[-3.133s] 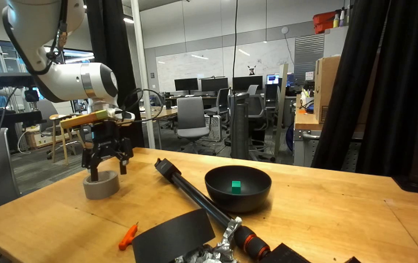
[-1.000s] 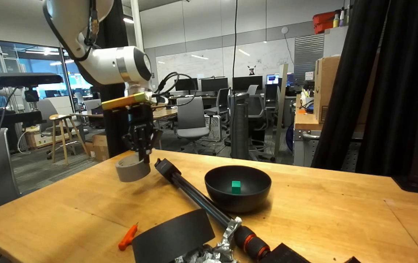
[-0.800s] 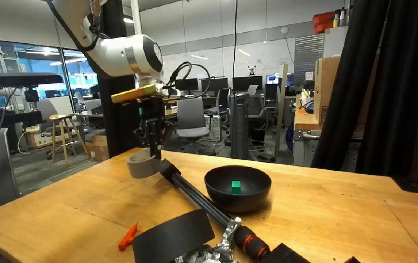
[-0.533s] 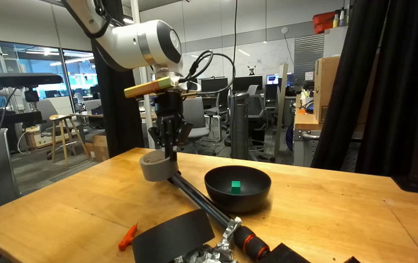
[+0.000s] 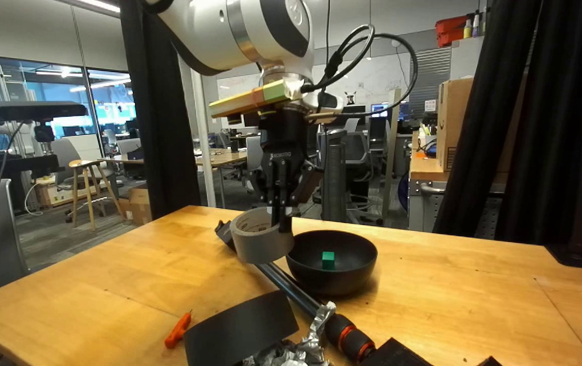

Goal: Move the grey seal tape

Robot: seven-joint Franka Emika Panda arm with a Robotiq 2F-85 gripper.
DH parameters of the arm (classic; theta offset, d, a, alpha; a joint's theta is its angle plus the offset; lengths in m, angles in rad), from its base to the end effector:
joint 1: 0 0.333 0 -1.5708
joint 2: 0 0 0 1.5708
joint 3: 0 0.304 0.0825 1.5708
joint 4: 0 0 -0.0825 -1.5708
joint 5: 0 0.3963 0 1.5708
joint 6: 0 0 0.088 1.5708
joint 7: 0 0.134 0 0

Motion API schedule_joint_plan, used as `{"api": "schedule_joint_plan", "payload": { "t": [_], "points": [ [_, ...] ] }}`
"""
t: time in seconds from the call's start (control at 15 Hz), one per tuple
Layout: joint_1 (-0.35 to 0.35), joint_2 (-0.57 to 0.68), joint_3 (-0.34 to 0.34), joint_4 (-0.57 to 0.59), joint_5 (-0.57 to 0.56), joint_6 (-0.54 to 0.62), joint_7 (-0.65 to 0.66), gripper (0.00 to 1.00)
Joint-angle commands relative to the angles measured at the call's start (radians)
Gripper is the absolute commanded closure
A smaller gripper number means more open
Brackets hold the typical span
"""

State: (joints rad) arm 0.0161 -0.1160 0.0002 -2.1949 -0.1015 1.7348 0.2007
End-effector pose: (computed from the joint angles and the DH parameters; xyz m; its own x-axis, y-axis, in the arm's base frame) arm 0.4712 -0.0043 0.3685 0.9348 -0.1669 -0.3136 -0.1233 -0.9803 0.1542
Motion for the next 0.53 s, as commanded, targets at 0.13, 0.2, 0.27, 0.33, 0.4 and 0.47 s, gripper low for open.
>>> {"api": "schedule_joint_plan", "payload": {
  "t": [0.13,0.2,0.27,0.33,0.4,0.47],
  "points": [
    [-0.058,-0.084,-0.033,0.032,-0.012,-0.021,-0.024,0.97],
    [-0.067,-0.084,-0.041,0.038,-0.015,-0.015,-0.033,0.97],
    [-0.076,-0.082,-0.048,0.043,-0.018,-0.011,-0.04,0.97],
    [-0.085,-0.077,-0.057,0.046,-0.021,-0.001,-0.052,0.97],
    [-0.094,-0.067,-0.068,0.051,-0.021,0.004,-0.069,0.97],
    [-0.101,-0.063,-0.076,0.052,-0.021,0.011,-0.081,0.97]
  ]
}}
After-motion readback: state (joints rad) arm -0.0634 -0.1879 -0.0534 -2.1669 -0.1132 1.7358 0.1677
